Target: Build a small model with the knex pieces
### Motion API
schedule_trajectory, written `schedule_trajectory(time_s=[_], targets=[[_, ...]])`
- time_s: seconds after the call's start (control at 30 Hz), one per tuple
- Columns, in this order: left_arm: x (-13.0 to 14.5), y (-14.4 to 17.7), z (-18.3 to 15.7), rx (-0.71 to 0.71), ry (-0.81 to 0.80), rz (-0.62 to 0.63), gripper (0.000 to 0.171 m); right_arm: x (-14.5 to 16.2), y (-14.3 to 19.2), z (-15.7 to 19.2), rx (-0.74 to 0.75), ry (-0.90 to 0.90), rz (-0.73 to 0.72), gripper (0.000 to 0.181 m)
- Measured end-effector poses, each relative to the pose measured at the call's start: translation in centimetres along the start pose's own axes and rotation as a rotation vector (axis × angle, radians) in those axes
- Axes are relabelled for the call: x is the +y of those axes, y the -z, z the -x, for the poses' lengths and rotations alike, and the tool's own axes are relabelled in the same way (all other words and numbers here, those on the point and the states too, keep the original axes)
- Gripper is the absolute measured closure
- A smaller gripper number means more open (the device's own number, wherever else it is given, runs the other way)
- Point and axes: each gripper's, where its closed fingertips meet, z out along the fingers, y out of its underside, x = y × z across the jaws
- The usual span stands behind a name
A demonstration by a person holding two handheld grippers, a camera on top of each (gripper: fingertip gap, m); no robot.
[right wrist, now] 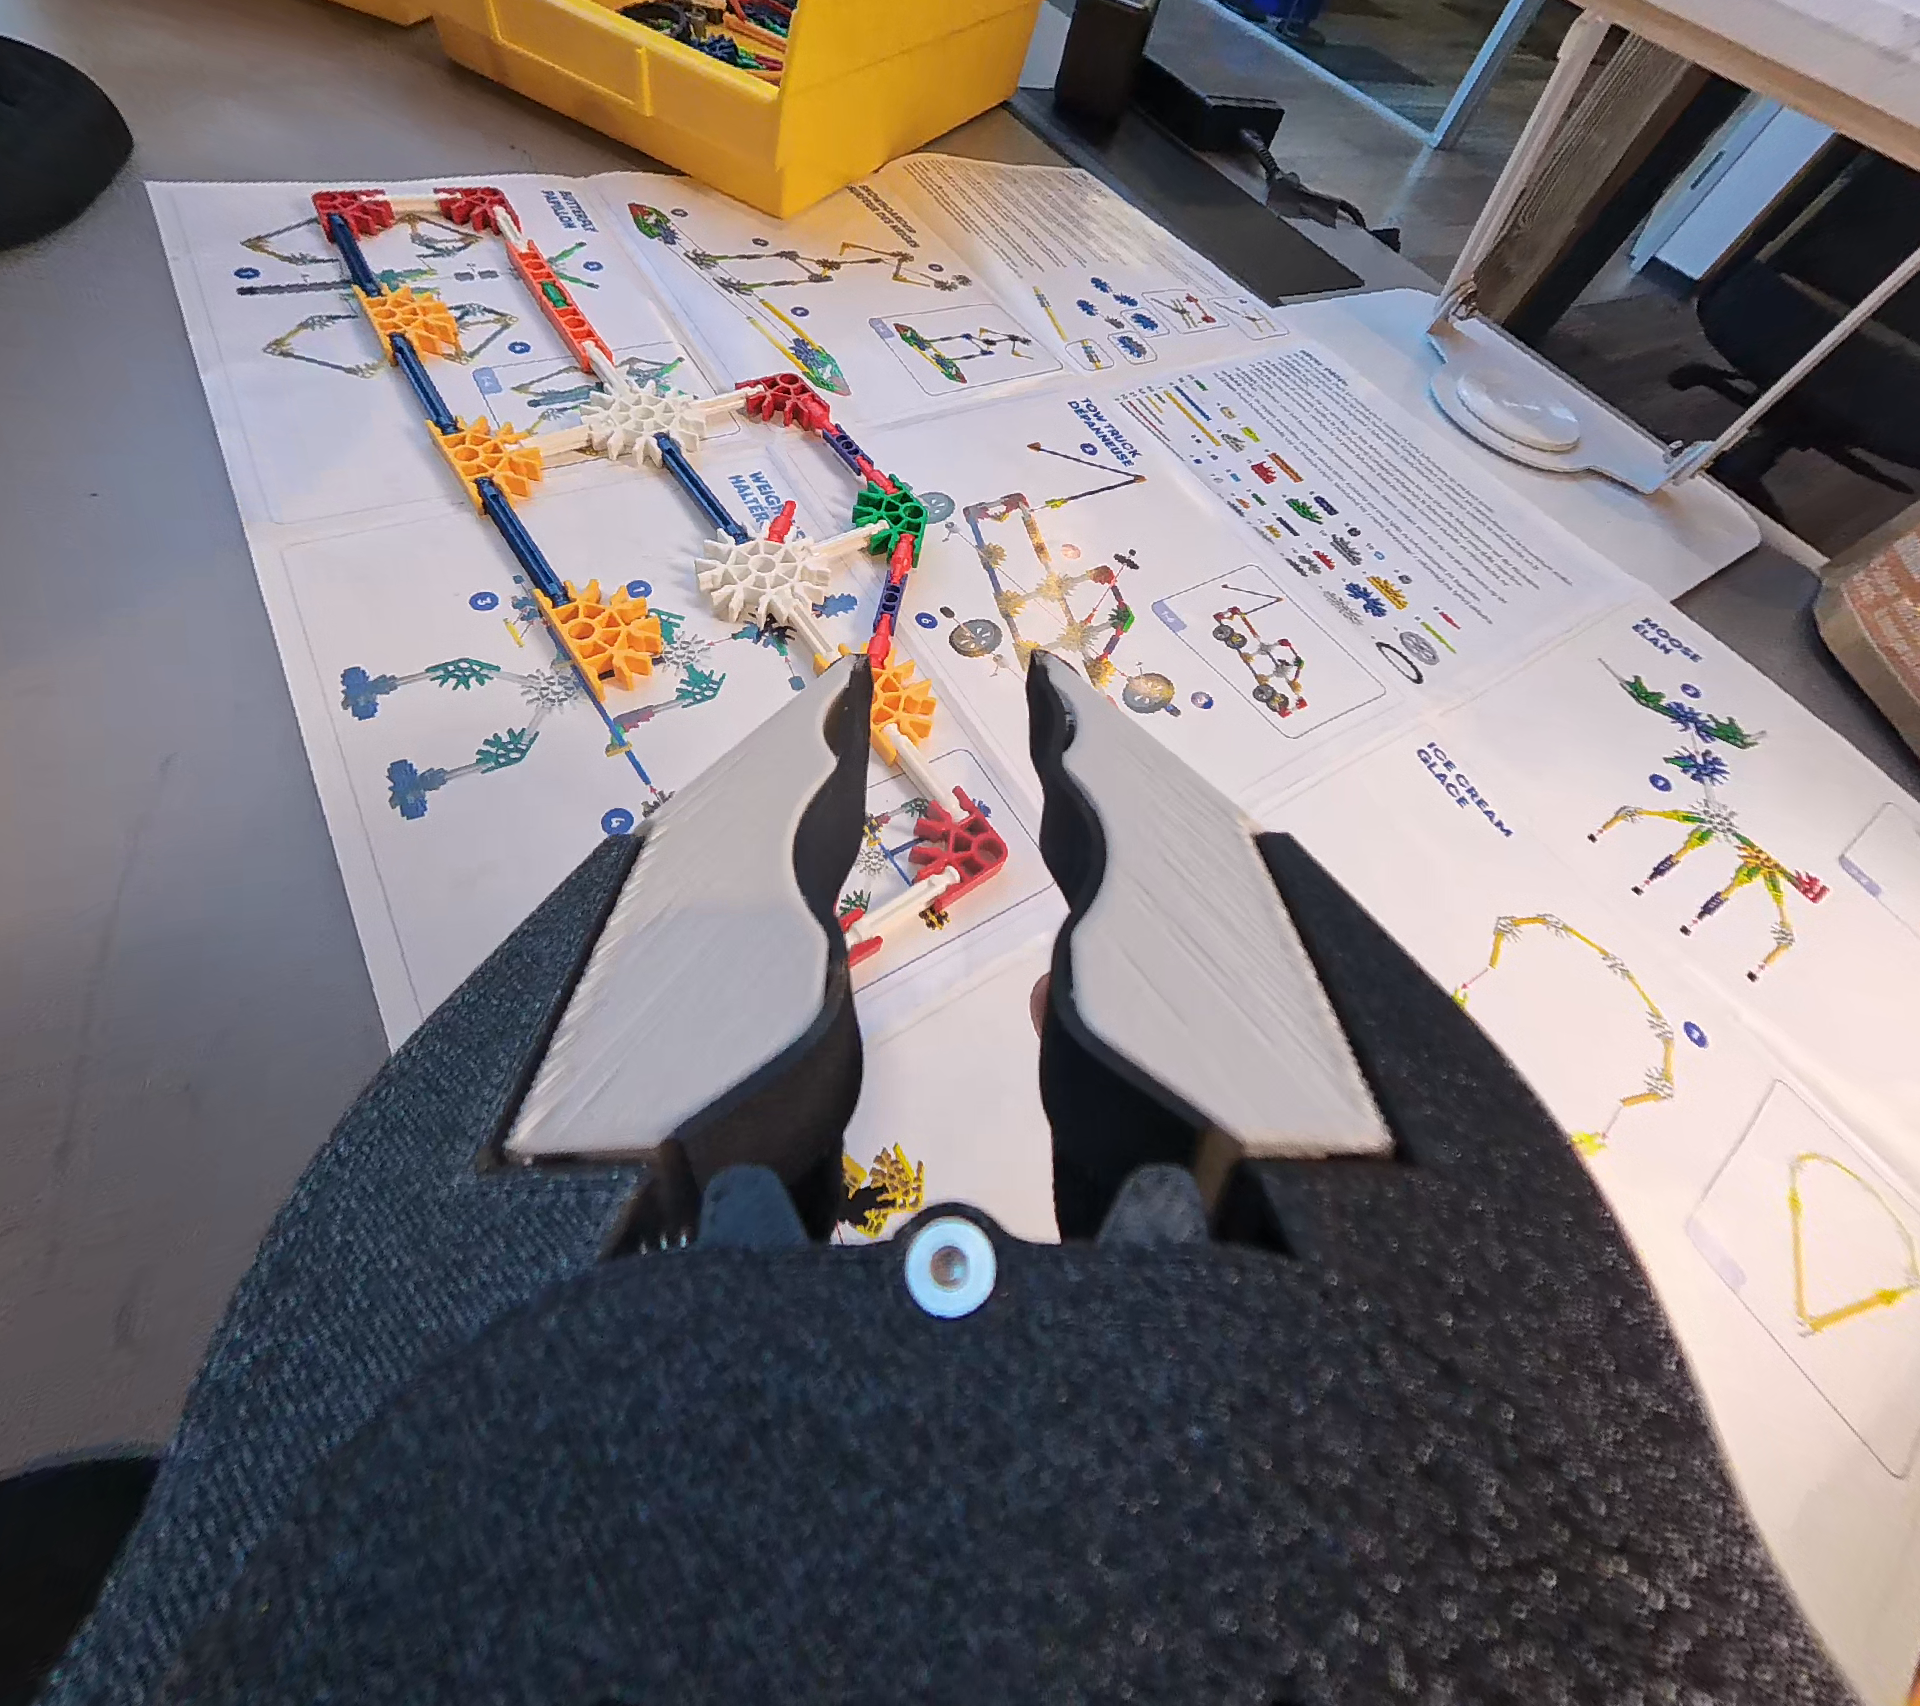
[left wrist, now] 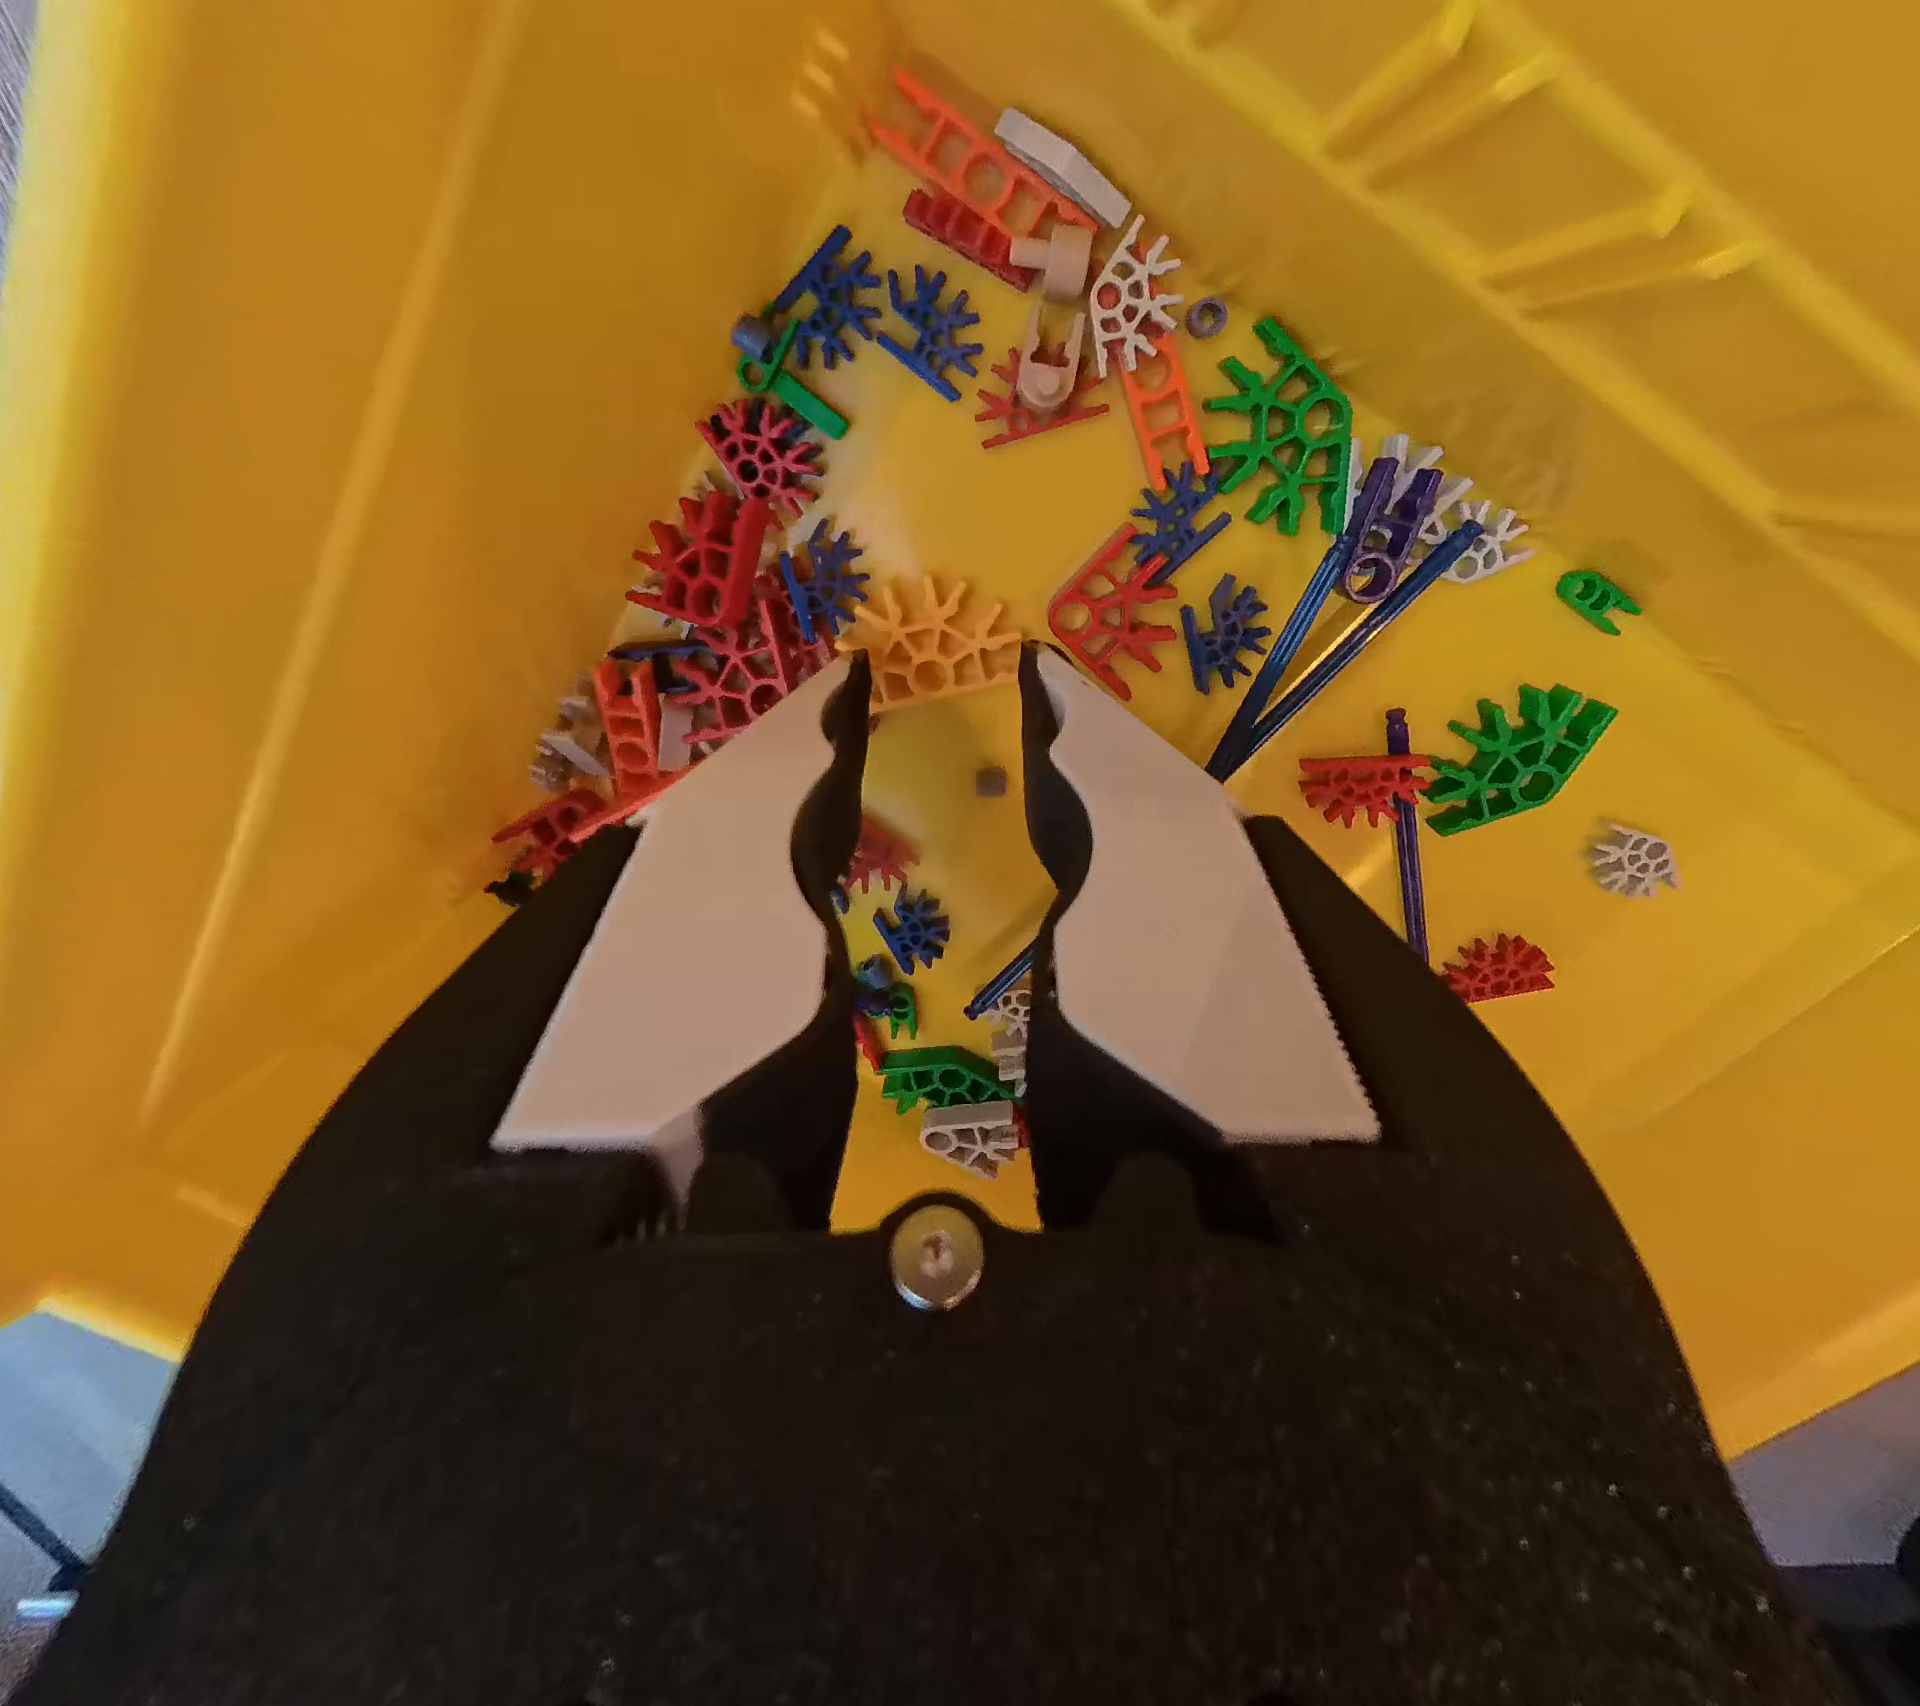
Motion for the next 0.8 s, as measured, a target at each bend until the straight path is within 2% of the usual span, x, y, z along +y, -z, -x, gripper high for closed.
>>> schedule_trajectory(time_s=[0.23, 0.47, 0.67, 0.7, 0.8], targets=[[0.14, -0.08, 0.08, -0.038, -0.037, 0.016, 0.145, 0.22, -0.01, -0.08, -0.001, -0.003, 0.006, 0.152], [0.10, 0.01, 0.14, -0.031, -0.010, -0.002, 0.146, 0.11, 0.11, -0.17, 0.002, -0.003, 0.000, 0.152], [0.35, 0.18, -0.05, -0.039, -0.036, -0.014, 0.156, 0.06, 0.12, -0.14, 0.000, -0.003, -0.002, 0.152], [0.26, 0.29, -0.16, -0.032, -0.038, -0.024, 0.171, 0.05, 0.14, -0.14, 0.001, -0.002, -0.003, 0.152], [0.55, 0.43, -0.36, -0.019, -0.044, -0.022, 0.171, -0.01, 0.17, -0.15, 0.001, -0.002, -0.005, 0.152]])
